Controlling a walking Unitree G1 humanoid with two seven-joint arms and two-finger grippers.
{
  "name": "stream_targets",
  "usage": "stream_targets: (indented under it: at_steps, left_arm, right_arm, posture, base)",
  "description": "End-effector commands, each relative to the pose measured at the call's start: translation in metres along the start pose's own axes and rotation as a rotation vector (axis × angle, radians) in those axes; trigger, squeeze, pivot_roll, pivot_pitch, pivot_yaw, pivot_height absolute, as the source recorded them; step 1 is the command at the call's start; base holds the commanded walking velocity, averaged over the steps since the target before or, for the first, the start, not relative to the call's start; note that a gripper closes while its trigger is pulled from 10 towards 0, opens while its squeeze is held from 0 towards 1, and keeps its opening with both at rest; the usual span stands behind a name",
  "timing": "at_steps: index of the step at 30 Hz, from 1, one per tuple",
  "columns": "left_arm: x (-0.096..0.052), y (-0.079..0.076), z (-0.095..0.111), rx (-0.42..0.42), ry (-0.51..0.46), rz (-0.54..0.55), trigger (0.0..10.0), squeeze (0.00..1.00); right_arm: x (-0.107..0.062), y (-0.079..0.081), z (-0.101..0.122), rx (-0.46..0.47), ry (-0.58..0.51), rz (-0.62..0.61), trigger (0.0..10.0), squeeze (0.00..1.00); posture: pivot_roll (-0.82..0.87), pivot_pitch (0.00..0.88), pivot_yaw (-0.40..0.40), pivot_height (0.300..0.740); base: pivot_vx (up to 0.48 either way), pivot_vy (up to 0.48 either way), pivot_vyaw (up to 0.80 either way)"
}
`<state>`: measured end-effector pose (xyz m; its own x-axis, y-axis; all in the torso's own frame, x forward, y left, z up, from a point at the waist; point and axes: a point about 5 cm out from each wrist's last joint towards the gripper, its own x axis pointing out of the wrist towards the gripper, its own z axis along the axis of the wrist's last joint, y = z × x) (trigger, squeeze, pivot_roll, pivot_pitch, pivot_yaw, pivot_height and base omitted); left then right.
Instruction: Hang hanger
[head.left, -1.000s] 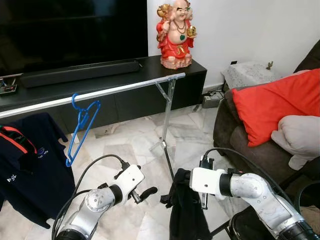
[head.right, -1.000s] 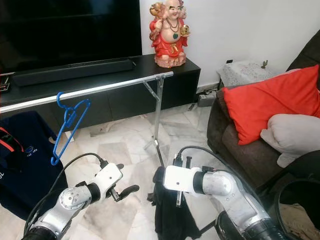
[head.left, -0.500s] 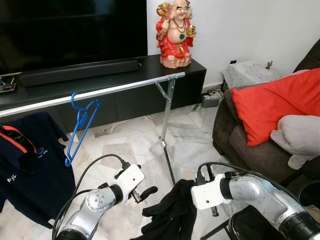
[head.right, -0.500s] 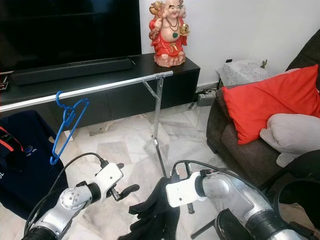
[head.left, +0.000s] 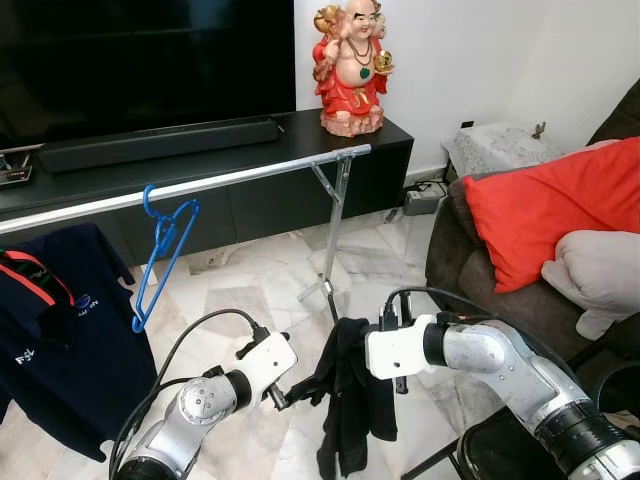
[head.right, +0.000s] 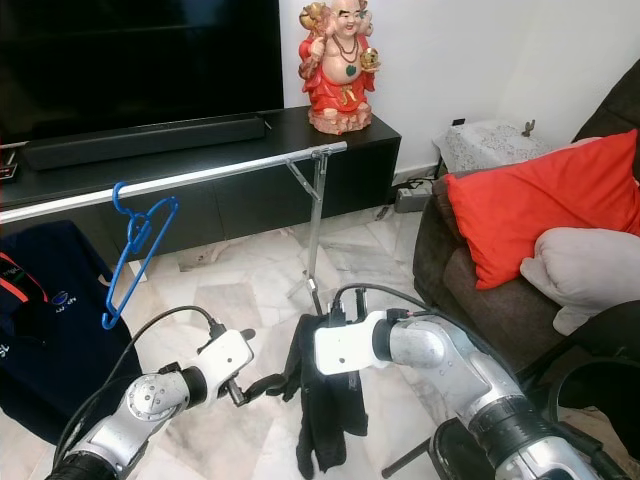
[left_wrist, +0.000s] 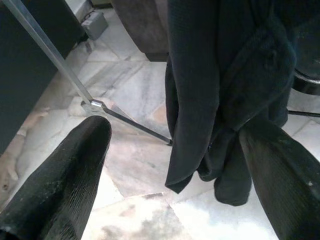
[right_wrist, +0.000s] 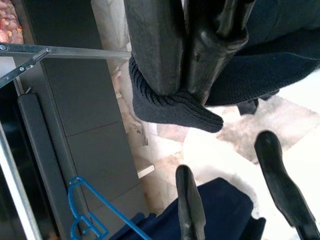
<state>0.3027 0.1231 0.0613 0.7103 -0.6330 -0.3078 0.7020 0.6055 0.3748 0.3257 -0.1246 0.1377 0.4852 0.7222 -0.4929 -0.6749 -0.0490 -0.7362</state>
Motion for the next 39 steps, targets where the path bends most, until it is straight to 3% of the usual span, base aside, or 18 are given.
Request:
stream_targets:
  at_steps: [1, 16, 34, 39]
  left_arm:
    - [0.002, 0.003, 0.003, 0.028, -0.006, 0.009, 10.0, 0.00]
    - [0.007, 0.011, 0.000, 0.061, 0.029, 0.108, 10.0, 0.00]
    - [0.009, 0.004, -0.007, 0.106, 0.064, 0.070, 10.0, 0.00]
    - [0.009, 0.007, -0.007, 0.130, 0.074, 0.118, 10.0, 0.00]
  right_arm:
    - [-0.003, -0.018, 0.012, -0.023, -0.054, -0.056, 10.0, 0.00]
    - [-0.006, -0.031, 0.027, -0.008, -0.125, -0.097, 10.0, 0.00]
    - [-0.005, -0.037, 0.037, 0.030, -0.154, -0.115, 10.0, 0.00]
    - [-0.005, -0.037, 0.041, 0.037, -0.169, -0.116, 10.0, 0.00]
  posture:
    - [0.02, 0.062, 0.014, 0.740]
    - [0.01, 0.064, 0.011, 0.740]
    - [0.01, 0.064, 0.009, 0.740]
    - [0.01, 0.062, 0.009, 0.740]
  base:
    - [0.000, 0.000, 0.00]
    - [0.000, 0.000, 0.00]
    - [0.000, 0.000, 0.00]
    - [0.000, 0.000, 0.00]
